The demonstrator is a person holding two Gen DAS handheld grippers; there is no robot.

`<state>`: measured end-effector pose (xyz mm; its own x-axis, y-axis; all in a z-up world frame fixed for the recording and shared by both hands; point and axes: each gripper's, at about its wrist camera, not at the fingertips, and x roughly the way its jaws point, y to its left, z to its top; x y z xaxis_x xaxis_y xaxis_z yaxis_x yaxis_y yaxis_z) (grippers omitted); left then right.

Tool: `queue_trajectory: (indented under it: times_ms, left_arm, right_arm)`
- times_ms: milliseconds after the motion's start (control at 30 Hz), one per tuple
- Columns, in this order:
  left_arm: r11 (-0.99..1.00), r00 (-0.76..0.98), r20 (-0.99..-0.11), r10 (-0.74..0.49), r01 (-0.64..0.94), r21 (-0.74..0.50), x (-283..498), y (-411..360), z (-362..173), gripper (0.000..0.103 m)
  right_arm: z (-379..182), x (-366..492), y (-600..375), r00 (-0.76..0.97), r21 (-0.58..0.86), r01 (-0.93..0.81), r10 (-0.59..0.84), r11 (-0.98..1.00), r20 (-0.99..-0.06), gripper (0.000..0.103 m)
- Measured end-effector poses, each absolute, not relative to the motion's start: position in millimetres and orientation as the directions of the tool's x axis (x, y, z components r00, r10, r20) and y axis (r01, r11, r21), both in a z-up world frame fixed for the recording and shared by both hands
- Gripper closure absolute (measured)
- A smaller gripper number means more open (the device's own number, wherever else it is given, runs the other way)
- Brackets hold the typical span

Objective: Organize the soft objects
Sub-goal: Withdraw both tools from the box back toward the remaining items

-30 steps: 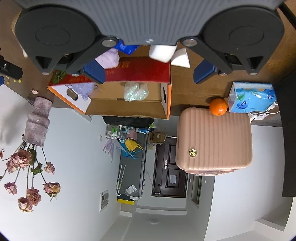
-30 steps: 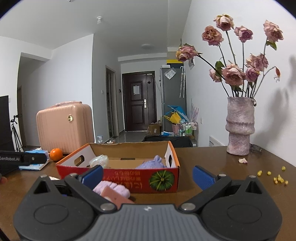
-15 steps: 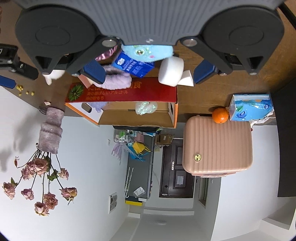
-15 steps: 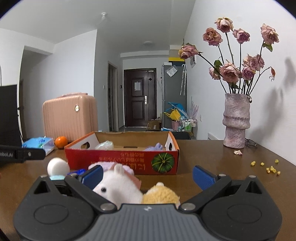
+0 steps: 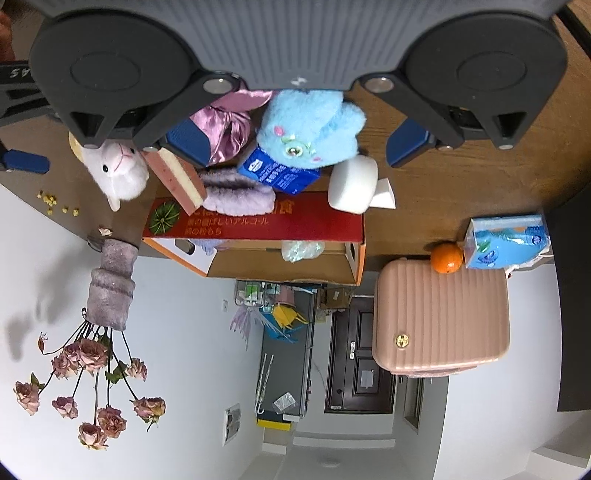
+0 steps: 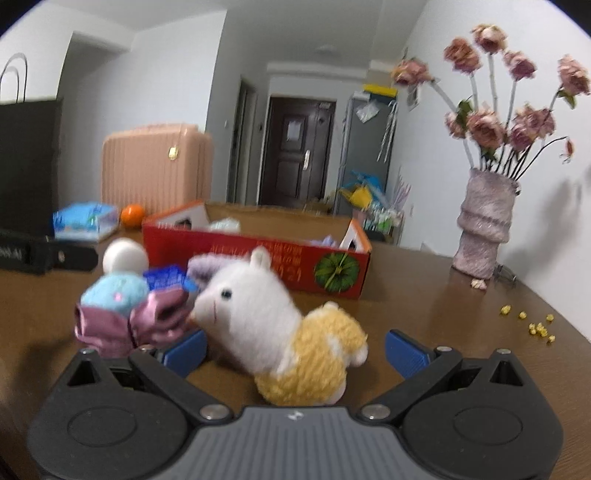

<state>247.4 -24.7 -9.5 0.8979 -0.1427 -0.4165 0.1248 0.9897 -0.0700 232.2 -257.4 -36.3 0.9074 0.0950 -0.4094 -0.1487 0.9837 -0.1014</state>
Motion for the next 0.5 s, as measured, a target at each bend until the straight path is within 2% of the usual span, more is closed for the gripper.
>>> queue_trajectory:
  times_ms: [300,500]
  left_arm:
    - [0.989,0.882,-0.451,-0.141,0.107,-0.099,254,-19,-15,0.0]
    - [0.989,0.866,-0.479,-0.143,0.101,-0.112,261,-18,-19,0.0]
  right_arm:
    - [-47,270,-260,0.846,-0.065,-0.17,0.112,0.983,-0.521,0.0]
    - [-54,284,-270,0.815,0.023,-0.163,0.148,0.986,-0.56,0.014]
